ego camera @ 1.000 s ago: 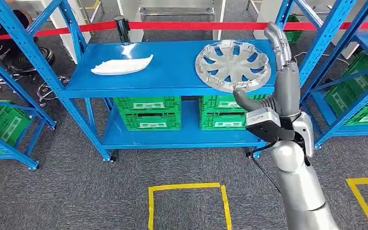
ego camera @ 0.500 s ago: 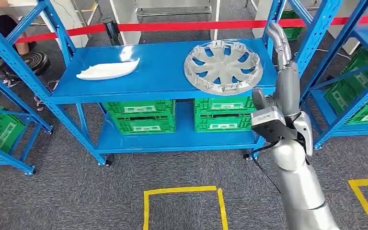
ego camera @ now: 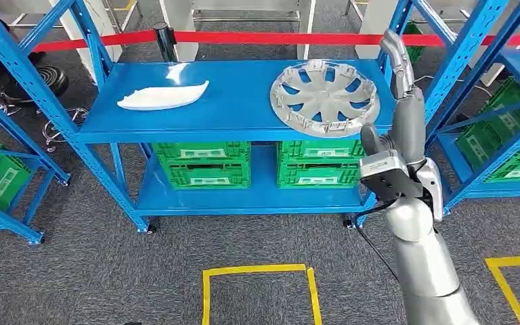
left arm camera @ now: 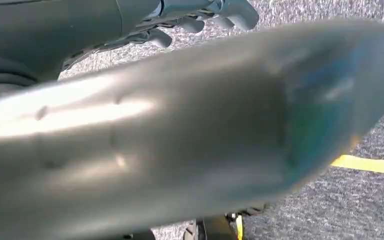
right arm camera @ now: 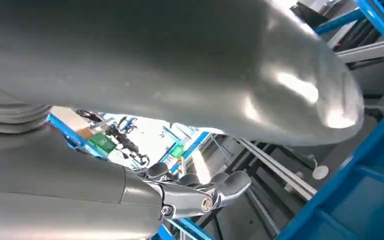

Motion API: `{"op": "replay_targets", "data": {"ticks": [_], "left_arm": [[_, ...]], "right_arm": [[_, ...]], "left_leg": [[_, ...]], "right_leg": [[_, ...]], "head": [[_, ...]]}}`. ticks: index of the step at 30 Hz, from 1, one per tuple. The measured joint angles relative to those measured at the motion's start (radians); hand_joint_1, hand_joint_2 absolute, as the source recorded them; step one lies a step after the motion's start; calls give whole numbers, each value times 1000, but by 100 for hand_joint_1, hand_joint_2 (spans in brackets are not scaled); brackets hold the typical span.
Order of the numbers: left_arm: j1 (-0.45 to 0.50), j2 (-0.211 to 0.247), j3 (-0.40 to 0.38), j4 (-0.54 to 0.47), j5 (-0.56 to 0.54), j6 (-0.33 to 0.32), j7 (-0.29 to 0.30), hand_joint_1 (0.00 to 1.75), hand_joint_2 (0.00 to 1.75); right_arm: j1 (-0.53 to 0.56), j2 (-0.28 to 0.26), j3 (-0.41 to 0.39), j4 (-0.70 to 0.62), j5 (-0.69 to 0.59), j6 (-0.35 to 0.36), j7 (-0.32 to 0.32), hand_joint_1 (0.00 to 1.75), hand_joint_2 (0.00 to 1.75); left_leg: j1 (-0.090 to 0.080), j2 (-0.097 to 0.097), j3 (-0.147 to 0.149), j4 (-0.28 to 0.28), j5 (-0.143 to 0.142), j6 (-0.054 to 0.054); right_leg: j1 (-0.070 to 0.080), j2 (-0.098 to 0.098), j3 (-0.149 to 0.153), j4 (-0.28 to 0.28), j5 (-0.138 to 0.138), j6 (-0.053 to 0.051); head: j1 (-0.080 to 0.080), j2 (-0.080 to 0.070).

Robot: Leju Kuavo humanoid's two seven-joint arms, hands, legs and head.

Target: Take the parts from the cabinet and place them on the table.

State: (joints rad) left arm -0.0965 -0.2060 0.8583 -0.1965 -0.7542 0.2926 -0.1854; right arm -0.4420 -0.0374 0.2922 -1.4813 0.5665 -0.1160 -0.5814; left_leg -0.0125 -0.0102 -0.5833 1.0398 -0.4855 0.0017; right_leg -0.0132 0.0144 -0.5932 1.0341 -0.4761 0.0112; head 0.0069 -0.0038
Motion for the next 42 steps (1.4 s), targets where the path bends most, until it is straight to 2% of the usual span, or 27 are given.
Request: {"op": "replay_targets", "data": {"ticks": [4,6,7,10,11,12,13,15,17,18,20,22,25,26,27,28,29,30,31,32,34,36,37,38,40,41,42], "left_arm": [[-1,2,1,0,5,0,0,0,0],[-1,0,2,0,5,0,0,0,0],[-1,0,3,0,5,0,0,0,0],[1,1,6,0,6,0,0,0,0],[2,1,6,0,6,0,0,0,0],[3,1,6,0,6,0,0,0,0],[3,1,6,0,6,0,0,0,0],[3,0,6,0,6,0,0,0,0],[0,1,6,0,6,0,1,0,0],[-1,1,6,0,6,0,1,0,0],[0,1,7,0,6,0,1,0,0],[-4,3,8,-1,7,0,-1,0,0],[-7,4,13,0,8,0,-1,0,0],[-5,4,14,0,8,0,-1,0,0],[-4,4,14,0,8,0,-1,0,0],[-3,5,14,0,8,0,0,0,0],[-3,6,14,0,8,0,0,0,0],[-4,7,14,0,7,0,0,0,0],[-2,8,15,0,6,0,0,0,0],[-3,8,15,2,6,0,0,0,0],[-3,8,15,1,4,0,0,0,0],[-1,8,16,1,4,0,0,0,0],[0,8,16,0,4,0,-1,0,0],[-1,10,16,0,4,0,-1,0,0],[-5,10,16,0,4,0,-5,0,0],[-5,10,16,0,4,0,-6,0,0],[-1,10,16,0,4,0,-7,0,0]], "right_arm": [[-2,1,0,0,-2,2,-3,0,0],[-3,1,0,0,-14,4,-12,0,0],[-7,1,0,0,-22,4,-18,0,0],[-5,2,0,0,-24,4,-22,0,0],[-3,2,0,0,-24,4,-24,0,0],[-1,2,0,0,-24,4,-24,0,0],[-2,2,0,0,-24,4,-24,0,0],[-2,2,0,-1,-24,3,-24,0,0],[-4,2,0,-1,-31,3,-27,0,0],[-1,2,0,-2,-32,3,-26,0,0],[0,2,-1,-4,-37,3,-26,0,0],[-1,5,-1,-9,-38,5,-27,0,0],[-3,9,-1,-9,-41,23,-34,0,0],[-2,9,-1,-9,-42,27,-38,0,0],[0,9,-1,-9,-42,28,-40,0,0],[0,9,-1,-9,-44,32,-42,0,0],[0,10,-1,-9,-45,34,-43,0,0],[-1,12,-1,-9,-47,36,-44,0,0],[-1,14,-1,-9,-49,39,-44,0,0],[-3,14,-1,-9,-51,41,-44,0,0],[-2,16,-1,-9,-52,42,-43,0,0],[-6,16,-1,-9,-55,42,-45,0,0],[-7,16,-1,-9,-55,42,-45,0,0],[-13,16,-1,-9,-55,42,-46,0,0],[-12,16,-1,-8,-55,43,-45,0,0],[-9,16,-1,-7,-55,43,-45,0,0],[-7,16,-1,-7,-55,43,-45,0,0]], "left_leg": [[-2,0,-5,-9,-1,21],[2,1,18,-16,-2,34],[3,1,20,-16,-3,37],[1,2,20,-14,-5,39],[1,3,20,-14,-6,37],[2,3,22,-13,-9,35],[2,2,27,-12,-12,31],[4,2,41,-11,-23,23],[1,2,37,-10,-28,11],[1,4,37,-14,-31,3],[1,4,49,-7,-29,-10],[3,6,28,41,-46,-20],[13,6,-104,250,-122,-38],[15,6,-138,292,-129,-42],[17,6,-151,288,-109,-42],[18,6,-142,243,-67,-40],[18,6,-120,177,-19,-40],[18,6,-78,63,52,-36],[18,6,-58,4,78,-35],[11,9,-67,-4,29,-32],[7,8,-59,-4,52,-10],[12,4,-34,-9,47,5],[14,5,-24,-15,42,12],[14,5,-17,-17,38,18],[12,3,-8,-17,26,24],[10,3,-3,-17,19,25],[9,2,3,-16,12,25]], "right_leg": [[-3,0,5,5,18,20],[-3,-4,-7,38,7,24],[-2,-7,-26,75,-20,24],[-1,-7,-138,273,-123,25],[-2,-7,-158,303,-126,25],[-2,-8,-155,285,-106,25],[-2,-9,-128,219,-63,23],[-2,-11,-42,43,35,17],[8,-12,-41,6,-3,1],[8,-12,-35,4,15,-6],[7,-9,-27,2,10,-20],[0,-10,-2,-3,6,-34],[-1,-10,16,-3,-15,-40],[-1,-9,24,-3,-22,-40],[-1,-8,34,-3,-29,-39],[-2,-8,45,-3,-38,-37],[-2,-8,57,-3,-46,-35],[-4,-8,75,-3,-58,-31],[-4,-10,76,-6,-67,-25],[-3,-9,84,-6,-69,-19],[-1,-8,88,-5,-71,-5],[1,-10,94,1,-72,4],[-2,-11,85,32,-76,7],[-1,-11,52,88,-85,8],[-1,-11,-54,236,-140,14],[-1,-11,-96,282,-165,15],[-1,-11,-123,295,-161,13]], "head": [[1,0],[2,0],[3,0],[4,0],[4,0],[4,0],[4,0],[5,0],[4,0],[3,0],[3,0],[-3,0],[-5,0],[-7,0],[-6,0],[-6,0],[-6,0],[-6,0],[-6,0],[-7,0],[-9,0],[-7,0],[-4,0],[-1,0],[0,0],[0,0],[1,0]]}}
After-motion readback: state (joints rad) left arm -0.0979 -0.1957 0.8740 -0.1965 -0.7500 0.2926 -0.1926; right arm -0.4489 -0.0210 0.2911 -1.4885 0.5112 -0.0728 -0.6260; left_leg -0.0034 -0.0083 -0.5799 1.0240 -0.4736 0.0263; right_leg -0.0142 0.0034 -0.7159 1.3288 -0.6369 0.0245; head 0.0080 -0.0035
